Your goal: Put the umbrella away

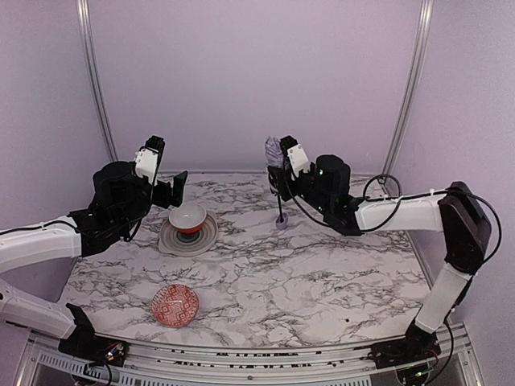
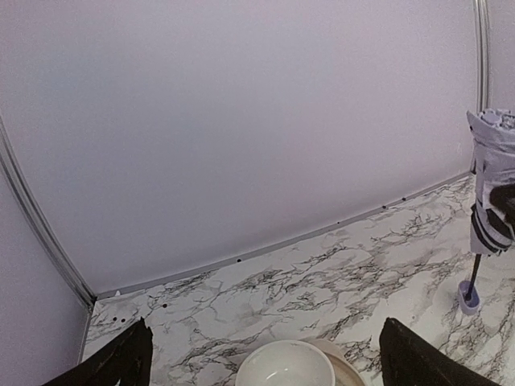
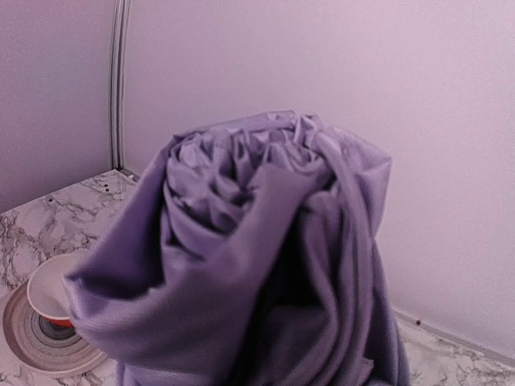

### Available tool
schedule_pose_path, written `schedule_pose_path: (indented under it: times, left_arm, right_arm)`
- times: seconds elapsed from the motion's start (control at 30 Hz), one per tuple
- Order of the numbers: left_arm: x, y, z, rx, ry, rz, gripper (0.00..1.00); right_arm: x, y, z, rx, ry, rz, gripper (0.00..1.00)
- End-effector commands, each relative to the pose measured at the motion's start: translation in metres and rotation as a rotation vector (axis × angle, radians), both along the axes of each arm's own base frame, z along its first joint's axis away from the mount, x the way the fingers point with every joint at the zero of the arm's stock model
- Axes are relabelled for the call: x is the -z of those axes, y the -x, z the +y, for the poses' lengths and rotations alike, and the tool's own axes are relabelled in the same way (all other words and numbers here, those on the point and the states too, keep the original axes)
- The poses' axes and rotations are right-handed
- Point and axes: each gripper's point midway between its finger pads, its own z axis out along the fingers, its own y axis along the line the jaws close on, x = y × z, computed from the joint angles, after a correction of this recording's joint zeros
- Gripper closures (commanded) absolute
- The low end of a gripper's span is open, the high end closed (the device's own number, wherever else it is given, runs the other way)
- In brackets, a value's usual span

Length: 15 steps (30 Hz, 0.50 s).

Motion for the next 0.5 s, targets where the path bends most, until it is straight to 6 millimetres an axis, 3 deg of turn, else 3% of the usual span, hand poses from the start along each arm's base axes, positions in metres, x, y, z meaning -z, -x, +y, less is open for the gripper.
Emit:
schedule_pose_path:
  times: [0.0,0.17,0.27,0.33,0.37,0.47]
  left_arm:
    - [-0.008,0.000,0.001,0.000,0.022,-0.032,0.01]
    - [-0.008,0.000,0.001,-0.001,0.024,-0.031,0.01]
    - [-0.009,0.001,0.000,0.006,0.027,-0.032,0.01]
    - [-0.009,0.001,0.000,0.007,0.027,-0.033,0.01]
    - [-0.009,0.001,0.000,0.007,0.025,-0.033,0.01]
    - [-0.008,0.002,-0.001,0.015,0.023,-0.032,0.01]
  right_arm:
    - [-0.171,0.017,-0.020,0.042,-0.044,-0.265,1.00]
    - [-0.272,0.053,-0.041,0.078,-0.148,-0.428,1.00]
    - [-0.305,0.078,-0.037,0.068,-0.171,-0.495,1.00]
    - [-0.315,0.091,-0.032,0.047,-0.174,-0.522,1.00]
    - [-0.315,0.103,-0.019,0.001,-0.183,-0.521,1.00]
    - [-0.294,0.100,-0.010,-0.027,-0.196,-0.486,1.00]
